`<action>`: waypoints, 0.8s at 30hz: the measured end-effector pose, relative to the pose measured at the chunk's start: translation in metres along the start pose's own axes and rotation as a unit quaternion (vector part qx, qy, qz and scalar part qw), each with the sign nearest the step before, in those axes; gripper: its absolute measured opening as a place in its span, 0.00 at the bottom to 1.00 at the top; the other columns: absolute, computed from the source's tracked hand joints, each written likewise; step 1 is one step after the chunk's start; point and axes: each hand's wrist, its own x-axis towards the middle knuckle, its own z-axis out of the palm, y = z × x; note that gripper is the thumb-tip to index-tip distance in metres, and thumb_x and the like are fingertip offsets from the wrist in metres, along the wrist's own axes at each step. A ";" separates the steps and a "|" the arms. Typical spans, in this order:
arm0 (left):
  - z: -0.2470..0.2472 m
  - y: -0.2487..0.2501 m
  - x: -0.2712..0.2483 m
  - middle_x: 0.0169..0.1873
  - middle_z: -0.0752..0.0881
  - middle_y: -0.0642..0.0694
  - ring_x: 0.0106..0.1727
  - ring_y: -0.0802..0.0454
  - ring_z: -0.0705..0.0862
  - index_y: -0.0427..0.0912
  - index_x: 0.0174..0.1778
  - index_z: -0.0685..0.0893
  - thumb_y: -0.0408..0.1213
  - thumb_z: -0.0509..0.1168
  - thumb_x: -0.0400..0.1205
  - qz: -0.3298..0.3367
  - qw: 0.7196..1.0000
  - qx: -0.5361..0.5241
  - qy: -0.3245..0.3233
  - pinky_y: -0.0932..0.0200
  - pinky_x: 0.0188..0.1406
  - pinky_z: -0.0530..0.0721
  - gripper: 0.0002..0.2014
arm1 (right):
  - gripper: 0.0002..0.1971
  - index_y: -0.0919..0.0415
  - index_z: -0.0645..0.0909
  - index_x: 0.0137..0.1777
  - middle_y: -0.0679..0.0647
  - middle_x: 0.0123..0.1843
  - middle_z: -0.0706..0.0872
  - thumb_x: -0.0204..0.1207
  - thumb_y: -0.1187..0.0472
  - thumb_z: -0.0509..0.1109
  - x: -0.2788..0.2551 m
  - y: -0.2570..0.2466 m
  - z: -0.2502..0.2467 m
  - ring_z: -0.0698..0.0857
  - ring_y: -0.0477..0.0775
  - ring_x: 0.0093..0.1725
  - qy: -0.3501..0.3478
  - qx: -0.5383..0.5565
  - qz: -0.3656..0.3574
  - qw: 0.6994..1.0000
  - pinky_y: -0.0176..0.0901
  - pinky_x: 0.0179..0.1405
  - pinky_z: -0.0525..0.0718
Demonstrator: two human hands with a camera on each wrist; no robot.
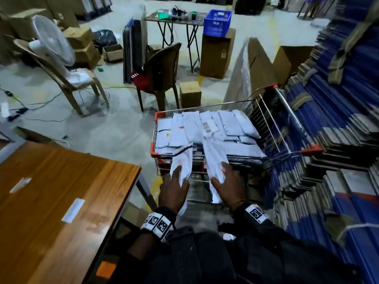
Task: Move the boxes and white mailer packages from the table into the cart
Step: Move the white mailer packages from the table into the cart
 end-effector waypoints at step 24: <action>0.098 0.124 0.187 0.73 0.68 0.30 0.70 0.28 0.73 0.56 0.84 0.58 0.51 0.58 0.85 -0.014 0.994 0.097 -0.046 0.42 0.70 0.73 0.31 | 0.35 0.48 0.67 0.77 0.63 0.71 0.75 0.70 0.48 0.73 0.198 0.074 -0.045 0.74 0.66 0.69 -0.035 -0.019 0.078 0.996 0.54 0.69 0.74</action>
